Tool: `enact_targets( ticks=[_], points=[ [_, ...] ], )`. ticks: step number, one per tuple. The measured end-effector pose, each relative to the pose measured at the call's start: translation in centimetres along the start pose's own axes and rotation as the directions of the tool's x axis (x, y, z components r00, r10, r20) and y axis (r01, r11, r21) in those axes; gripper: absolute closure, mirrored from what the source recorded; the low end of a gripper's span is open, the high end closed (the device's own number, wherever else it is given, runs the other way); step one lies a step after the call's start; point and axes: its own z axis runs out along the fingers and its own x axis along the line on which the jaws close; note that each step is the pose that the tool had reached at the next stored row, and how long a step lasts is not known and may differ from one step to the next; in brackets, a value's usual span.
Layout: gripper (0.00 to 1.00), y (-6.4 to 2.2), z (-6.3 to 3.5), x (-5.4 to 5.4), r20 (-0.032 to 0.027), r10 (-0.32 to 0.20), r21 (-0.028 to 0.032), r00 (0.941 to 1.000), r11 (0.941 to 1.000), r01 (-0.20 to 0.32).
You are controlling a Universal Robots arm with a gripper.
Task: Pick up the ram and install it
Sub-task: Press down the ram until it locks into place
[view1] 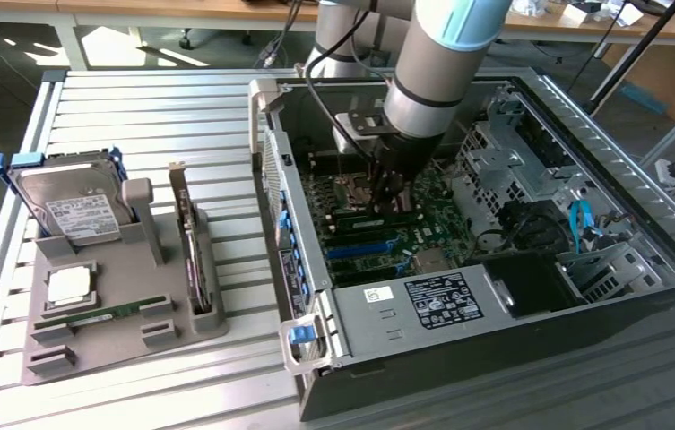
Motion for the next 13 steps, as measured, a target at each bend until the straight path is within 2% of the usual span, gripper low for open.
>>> enact_targets(
  ticks=[2,5,7,8,10,13],
  points=[
    [0.9,0.0,0.3,0.0,0.0005,0.0,0.0003,1.0,1.0,0.0],
    [0.9,0.01,0.2,0.0,-0.0023,0.0,-0.001,1.0,1.0,0.0],
    [0.9,-0.01,-0.03,0.0,0.0011,0.0,0.0011,1.0,1.0,0.0],
    [0.9,-0.03,-0.31,-0.1,0.0027,0.0,0.0022,1.0,1.0,0.0],
    [0.9,0.0,-1.05,-0.1,0.0003,0.0,0.0006,1.0,1.0,0.0],
    [0.9,0.02,-2.29,-0.1,-0.0001,0.0,0.0004,1.0,1.0,0.0]
  ],
)
